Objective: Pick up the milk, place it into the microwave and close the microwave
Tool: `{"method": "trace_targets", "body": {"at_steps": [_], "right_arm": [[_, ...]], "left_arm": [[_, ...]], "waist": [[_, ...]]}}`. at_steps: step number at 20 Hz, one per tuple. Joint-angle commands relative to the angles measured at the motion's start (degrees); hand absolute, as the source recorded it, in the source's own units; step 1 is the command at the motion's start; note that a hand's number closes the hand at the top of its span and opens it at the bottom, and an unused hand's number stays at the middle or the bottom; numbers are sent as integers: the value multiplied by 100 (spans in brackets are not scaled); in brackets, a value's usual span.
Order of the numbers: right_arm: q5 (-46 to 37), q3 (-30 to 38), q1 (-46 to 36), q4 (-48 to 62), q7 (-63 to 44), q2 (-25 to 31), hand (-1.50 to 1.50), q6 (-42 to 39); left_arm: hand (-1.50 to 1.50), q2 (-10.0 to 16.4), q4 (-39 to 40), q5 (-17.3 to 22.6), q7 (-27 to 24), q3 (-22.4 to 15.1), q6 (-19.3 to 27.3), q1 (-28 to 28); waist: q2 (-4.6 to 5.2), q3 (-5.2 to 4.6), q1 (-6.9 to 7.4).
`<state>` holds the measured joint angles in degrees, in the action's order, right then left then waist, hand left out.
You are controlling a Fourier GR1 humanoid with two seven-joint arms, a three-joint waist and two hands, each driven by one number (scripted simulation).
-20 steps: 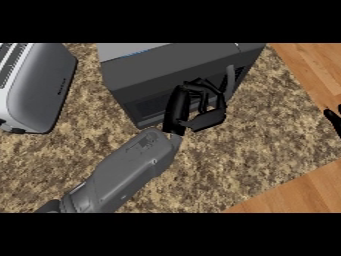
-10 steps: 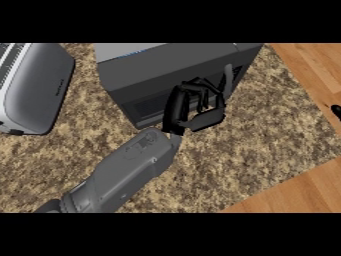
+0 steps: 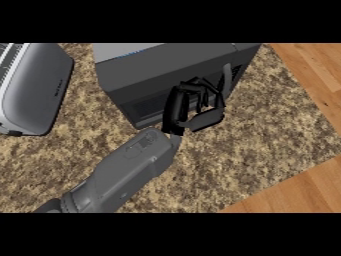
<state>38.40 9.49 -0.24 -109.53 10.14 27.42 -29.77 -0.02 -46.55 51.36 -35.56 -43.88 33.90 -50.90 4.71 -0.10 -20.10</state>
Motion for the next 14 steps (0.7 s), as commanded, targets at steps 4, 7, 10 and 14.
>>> {"method": "trace_targets", "body": {"at_steps": [4, 7, 10, 14], "right_arm": [[228, 55, -64, -48, -111, 93, -150, -3], [299, 118, -84, -60, -176, 159, -150, 36], [365, 177, -94, -42, -247, 236, -150, 53], [580, 123, -147, -73, -295, 319, -150, -118]], "left_arm": [[150, 2, 498, 197, -66, 151, -124, -358], [150, 2, 524, 282, -134, 179, -154, -398], [150, 2, 568, 332, -226, 124, -162, -365], [150, 2, 559, 444, -273, 108, -182, -432]], "waist": [[97, -3, -92], [72, -6, -63], [86, -5, -83], [85, 3, -80]]}}
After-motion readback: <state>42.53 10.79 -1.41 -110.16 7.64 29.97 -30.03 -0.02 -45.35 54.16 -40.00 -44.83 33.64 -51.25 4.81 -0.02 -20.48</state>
